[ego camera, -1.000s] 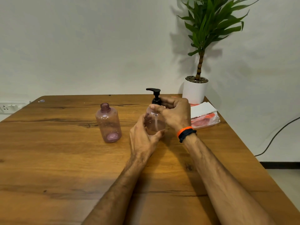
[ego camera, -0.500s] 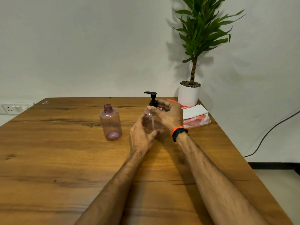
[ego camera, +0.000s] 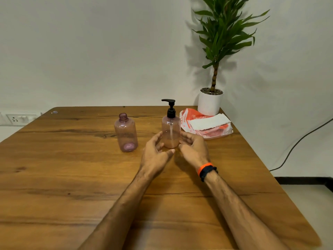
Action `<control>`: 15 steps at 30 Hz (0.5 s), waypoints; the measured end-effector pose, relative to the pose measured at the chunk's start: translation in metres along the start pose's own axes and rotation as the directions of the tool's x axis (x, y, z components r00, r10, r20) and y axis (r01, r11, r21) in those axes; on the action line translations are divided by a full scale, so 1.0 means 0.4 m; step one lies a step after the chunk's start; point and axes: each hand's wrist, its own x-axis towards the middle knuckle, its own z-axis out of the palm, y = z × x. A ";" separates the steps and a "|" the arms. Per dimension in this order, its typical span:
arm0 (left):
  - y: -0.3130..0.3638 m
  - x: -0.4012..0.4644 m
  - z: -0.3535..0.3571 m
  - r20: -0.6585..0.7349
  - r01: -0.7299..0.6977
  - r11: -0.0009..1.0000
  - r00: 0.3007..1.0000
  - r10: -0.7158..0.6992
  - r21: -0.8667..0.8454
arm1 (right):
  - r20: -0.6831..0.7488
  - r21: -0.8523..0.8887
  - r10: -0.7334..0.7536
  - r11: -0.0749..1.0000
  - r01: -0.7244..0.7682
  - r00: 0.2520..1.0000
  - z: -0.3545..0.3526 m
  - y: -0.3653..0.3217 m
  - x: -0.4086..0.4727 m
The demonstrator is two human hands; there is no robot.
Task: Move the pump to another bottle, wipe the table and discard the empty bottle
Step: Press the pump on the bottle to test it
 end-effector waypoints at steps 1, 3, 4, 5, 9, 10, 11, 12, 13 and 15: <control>0.003 0.007 0.005 -0.008 -0.005 1.000 1.000 0.005 0.010 | 0.000 0.013 0.011 1.000 -0.011 1.000 0.006 -0.003 0.006; 0.012 0.027 0.010 -0.021 -0.004 0.999 1.000 0.005 0.045 | 0.001 0.035 0.027 0.999 -0.027 1.000 0.015 -0.012 0.023; 0.019 0.039 0.011 -0.018 -0.001 0.998 1.000 0.002 0.069 | -0.002 0.031 0.031 0.999 -0.031 1.000 0.019 -0.016 0.033; 0.025 0.052 0.010 -0.011 0.004 0.996 1.000 -0.003 0.087 | -0.007 0.014 0.031 0.999 -0.031 0.999 0.024 -0.020 0.043; 0.051 0.090 0.007 0.027 0.031 0.991 0.999 -0.035 0.132 | -0.011 -0.027 0.052 0.998 -0.052 0.999 0.038 -0.033 0.075; 0.055 0.094 0.006 0.037 0.035 0.991 0.999 -0.040 0.129 | -0.001 -0.038 0.052 0.998 -0.052 0.999 0.041 -0.035 0.079; 0.059 0.095 0.005 0.046 0.040 0.991 0.998 -0.046 0.128 | 0.009 -0.050 0.051 0.997 -0.050 0.999 0.042 -0.037 0.081; 0.063 0.093 0.002 0.052 0.045 0.990 0.997 -0.052 0.133 | 0.012 -0.057 0.050 0.997 -0.049 0.999 0.043 -0.038 0.081; 0.066 0.087 -0.002 0.055 0.046 0.989 0.997 -0.054 0.141 | 0.000 -0.058 0.047 0.997 -0.047 0.999 0.042 -0.037 0.077; 0.069 0.063 -0.014 0.044 0.037 0.986 0.998 -0.044 0.164 | -0.072 -0.061 0.026 0.998 -0.030 0.997 0.041 -0.033 0.063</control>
